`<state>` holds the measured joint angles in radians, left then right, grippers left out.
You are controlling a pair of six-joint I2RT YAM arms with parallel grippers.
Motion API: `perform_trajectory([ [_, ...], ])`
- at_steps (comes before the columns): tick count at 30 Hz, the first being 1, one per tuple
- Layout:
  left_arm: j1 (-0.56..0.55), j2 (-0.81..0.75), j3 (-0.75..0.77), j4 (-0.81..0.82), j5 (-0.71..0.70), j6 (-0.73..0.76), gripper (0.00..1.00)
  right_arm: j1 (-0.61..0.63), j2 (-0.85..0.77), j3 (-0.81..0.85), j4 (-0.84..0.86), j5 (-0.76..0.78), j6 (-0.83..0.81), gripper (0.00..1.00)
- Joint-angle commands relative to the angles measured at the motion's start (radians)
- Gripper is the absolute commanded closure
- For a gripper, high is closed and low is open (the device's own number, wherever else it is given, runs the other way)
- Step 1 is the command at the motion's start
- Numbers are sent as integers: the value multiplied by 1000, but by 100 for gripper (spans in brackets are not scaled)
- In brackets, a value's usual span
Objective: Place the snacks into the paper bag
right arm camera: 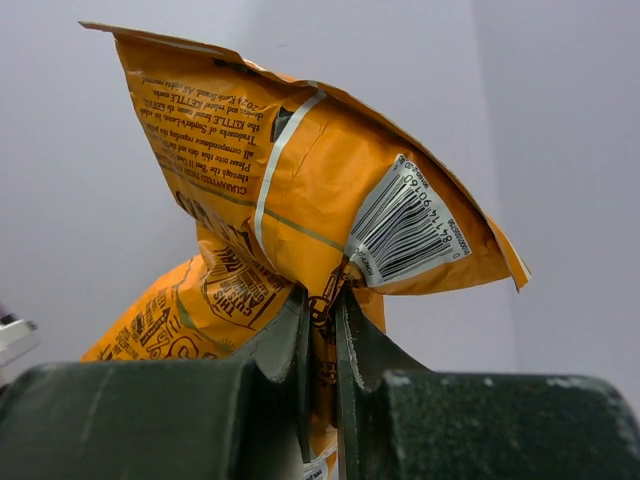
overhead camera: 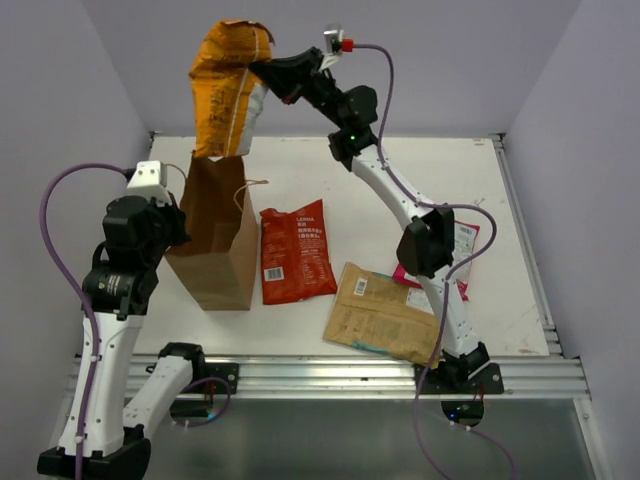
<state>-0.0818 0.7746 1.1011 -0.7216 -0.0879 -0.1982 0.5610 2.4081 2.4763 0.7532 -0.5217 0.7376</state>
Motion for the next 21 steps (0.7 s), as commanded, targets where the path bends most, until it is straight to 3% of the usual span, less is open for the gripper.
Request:
perform_trajectory([
  [1, -9, 6, 0, -10, 20, 19, 100, 54, -125, 47, 86, -52, -17, 100],
  [4, -9, 8, -3, -9, 27, 19, 100, 63, -158, -54, 144, -81, 14, 100],
  [12, -10, -9, -1, -10, 22, 17, 100, 82, -168, -80, 155, -175, 54, 100],
  [21, -10, -14, 0, -18, 24, 20, 100, 82, -247, -313, 192, -297, 31, 100],
])
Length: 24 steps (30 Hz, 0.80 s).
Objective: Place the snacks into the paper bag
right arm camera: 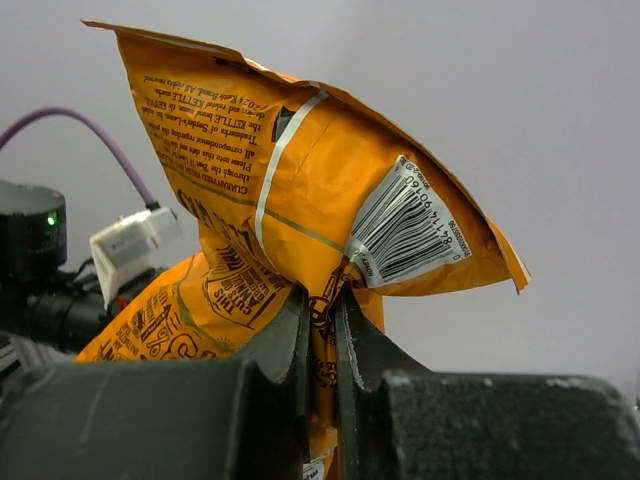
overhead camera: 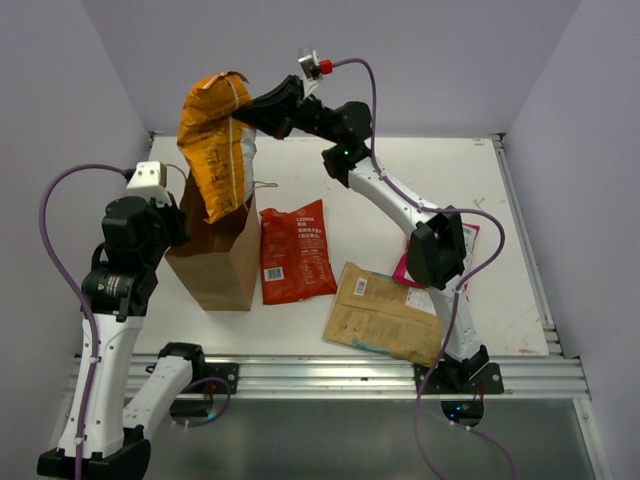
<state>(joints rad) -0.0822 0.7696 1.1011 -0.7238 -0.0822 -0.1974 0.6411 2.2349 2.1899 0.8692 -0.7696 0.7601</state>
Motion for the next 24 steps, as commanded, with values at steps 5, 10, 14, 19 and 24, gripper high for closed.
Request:
perform_trajectory([
  [5, -11, -12, 5, -23, 9, 19, 100, 5, -49, -15, 80, -59, 8, 100],
  [10, -11, -12, 3, -26, -2, 23, 100, 20, -20, 27, 22, -101, -33, 100],
  [14, -11, -6, 3, -25, -4, 24, 100, 35, -34, 1, -68, -125, -116, 88],
  [19, -11, 0, 0, -23, -4, 26, 100, 37, -40, -19, -102, -134, -143, 59],
  [24, -11, -3, -3, -23, -8, 27, 100, 37, -72, -56, -119, -122, -166, 39],
])
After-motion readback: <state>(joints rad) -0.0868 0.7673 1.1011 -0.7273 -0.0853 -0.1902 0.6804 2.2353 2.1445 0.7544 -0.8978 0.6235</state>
